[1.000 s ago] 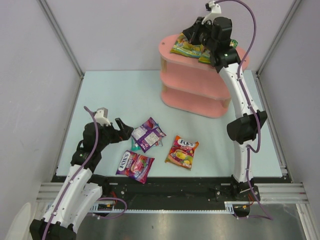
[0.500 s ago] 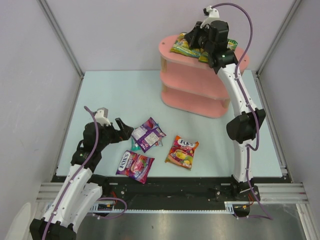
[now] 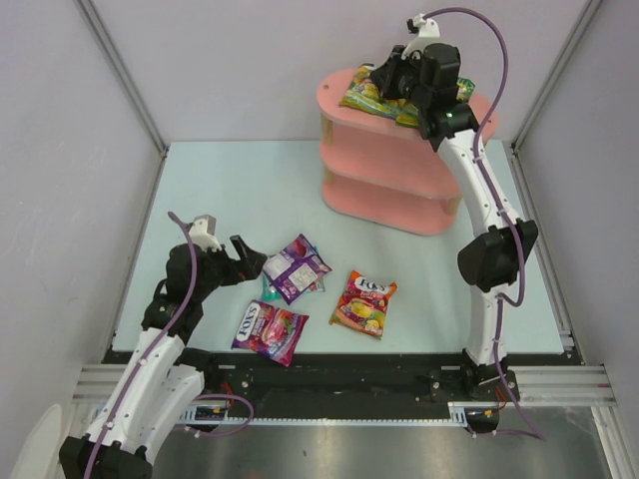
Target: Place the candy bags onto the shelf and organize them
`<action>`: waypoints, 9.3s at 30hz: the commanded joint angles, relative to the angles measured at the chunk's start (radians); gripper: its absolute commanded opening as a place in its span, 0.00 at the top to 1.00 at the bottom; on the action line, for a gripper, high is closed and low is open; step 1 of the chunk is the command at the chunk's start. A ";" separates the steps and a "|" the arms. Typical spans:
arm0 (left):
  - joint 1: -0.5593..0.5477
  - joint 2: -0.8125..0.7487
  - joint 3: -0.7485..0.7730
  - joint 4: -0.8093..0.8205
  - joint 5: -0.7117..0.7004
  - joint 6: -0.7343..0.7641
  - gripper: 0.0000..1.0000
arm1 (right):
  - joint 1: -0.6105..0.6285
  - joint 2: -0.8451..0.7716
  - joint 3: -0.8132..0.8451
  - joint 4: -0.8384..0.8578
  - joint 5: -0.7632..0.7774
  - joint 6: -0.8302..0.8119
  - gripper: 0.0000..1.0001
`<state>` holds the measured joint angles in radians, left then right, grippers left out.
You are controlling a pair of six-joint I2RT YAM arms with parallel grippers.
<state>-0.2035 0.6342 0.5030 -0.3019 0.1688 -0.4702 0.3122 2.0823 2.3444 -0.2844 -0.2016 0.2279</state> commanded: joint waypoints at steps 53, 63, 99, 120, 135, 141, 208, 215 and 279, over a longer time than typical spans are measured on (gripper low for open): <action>-0.013 -0.010 -0.021 0.027 0.023 -0.015 0.00 | 0.579 -1.079 -1.729 -0.165 0.580 0.622 0.19; -0.014 -0.013 -0.015 0.021 0.024 -0.013 0.00 | 0.654 -1.185 -1.905 -0.096 0.548 0.841 0.11; -0.016 -0.014 -0.018 0.027 0.035 -0.012 0.00 | 0.657 -1.149 -2.090 0.274 0.534 0.926 0.90; -0.014 0.002 -0.020 0.037 0.054 -0.012 0.00 | 0.173 -0.971 -2.039 1.005 0.243 0.418 1.00; -0.016 0.018 -0.021 0.046 0.070 -0.012 0.00 | 0.117 -0.558 -1.866 1.436 0.189 0.344 1.00; -0.016 0.018 -0.021 0.046 0.072 -0.012 0.00 | 0.113 -0.426 -1.804 1.553 0.238 0.401 1.00; -0.016 -0.011 -0.027 0.053 0.093 -0.016 0.00 | 0.450 -0.417 -1.628 0.810 0.081 0.553 0.00; -0.016 -0.007 -0.027 0.055 0.098 -0.016 0.00 | 0.439 -0.305 -1.610 0.933 -0.012 0.656 0.18; -0.025 -0.005 -0.032 0.055 0.092 -0.019 0.00 | 0.639 -0.785 -1.459 0.216 0.130 0.125 0.20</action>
<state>-0.2207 0.6350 0.4709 -0.2707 0.2481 -0.4713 1.0328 1.3441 0.9043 -0.0563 -0.2687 0.2493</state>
